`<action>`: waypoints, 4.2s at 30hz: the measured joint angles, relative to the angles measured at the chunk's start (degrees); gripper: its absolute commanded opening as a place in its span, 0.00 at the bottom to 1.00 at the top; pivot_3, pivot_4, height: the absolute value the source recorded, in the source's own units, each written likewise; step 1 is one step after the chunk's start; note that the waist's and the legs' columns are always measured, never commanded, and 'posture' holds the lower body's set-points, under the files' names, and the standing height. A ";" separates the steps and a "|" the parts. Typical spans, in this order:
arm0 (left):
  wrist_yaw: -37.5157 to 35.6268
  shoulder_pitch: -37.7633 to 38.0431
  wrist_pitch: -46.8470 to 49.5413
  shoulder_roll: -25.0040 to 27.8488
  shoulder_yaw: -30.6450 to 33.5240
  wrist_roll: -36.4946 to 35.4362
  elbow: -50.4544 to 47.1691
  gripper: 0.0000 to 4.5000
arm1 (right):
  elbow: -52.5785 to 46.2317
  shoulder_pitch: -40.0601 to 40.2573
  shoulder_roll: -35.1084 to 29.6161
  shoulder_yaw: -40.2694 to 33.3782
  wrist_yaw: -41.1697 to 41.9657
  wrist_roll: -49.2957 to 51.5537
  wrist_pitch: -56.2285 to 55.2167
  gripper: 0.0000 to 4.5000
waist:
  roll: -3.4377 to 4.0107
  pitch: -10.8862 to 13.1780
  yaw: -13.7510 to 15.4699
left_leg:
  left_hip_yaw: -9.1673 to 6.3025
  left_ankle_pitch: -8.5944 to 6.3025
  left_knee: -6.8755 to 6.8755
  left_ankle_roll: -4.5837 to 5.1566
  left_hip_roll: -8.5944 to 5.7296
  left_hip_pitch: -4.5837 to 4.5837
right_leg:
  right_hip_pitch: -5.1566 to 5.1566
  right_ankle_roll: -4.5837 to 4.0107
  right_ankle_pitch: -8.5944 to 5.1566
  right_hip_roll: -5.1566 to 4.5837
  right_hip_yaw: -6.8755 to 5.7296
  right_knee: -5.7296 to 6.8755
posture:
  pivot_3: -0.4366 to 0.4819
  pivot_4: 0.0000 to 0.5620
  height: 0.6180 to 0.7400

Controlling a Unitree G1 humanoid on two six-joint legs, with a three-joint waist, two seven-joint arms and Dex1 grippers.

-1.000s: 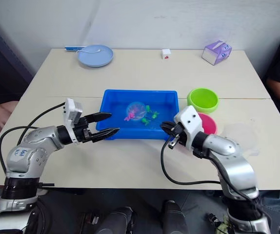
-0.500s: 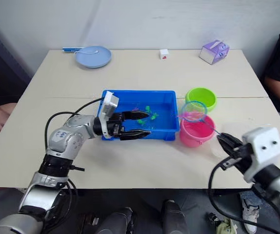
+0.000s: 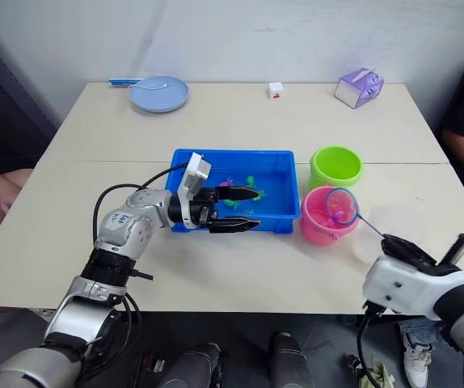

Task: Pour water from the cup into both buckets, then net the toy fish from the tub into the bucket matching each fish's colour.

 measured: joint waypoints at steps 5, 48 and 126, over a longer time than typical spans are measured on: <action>0.28 0.22 -0.20 0.03 0.31 0.16 -0.01 1.00 | 5.44 -0.77 -0.44 -2.20 -0.90 -7.79 -9.89 0.17 | 0.00 0.00 -0.05 | 0.00 0.00 0.00 0.00 0.03 0.00 | 0.00 0.00 0.00 -0.02 -0.01 0.00 | 0.48 0.27 1.00; 11.65 14.03 1.18 13.82 12.09 1.98 -8.25 1.00 | 24.87 -57.22 14.39 36.90 7.03 11.90 16.01 0.17 | 0.03 -0.02 -0.46 | -0.15 -0.01 0.02 -0.02 0.03 -0.11 | -0.04 -0.02 0.01 -0.10 -0.14 0.07 | 0.48 0.27 1.00; 18.85 30.52 3.77 22.74 23.90 -1.30 -21.84 1.00 | 59.62 -85.19 29.12 59.36 15.11 9.09 12.89 0.17 | 0.08 0.00 -2.57 | -0.16 -0.02 -0.19 -0.06 0.14 -0.15 | -0.21 -0.07 -0.01 -0.06 -0.23 0.07 | 0.48 0.27 1.00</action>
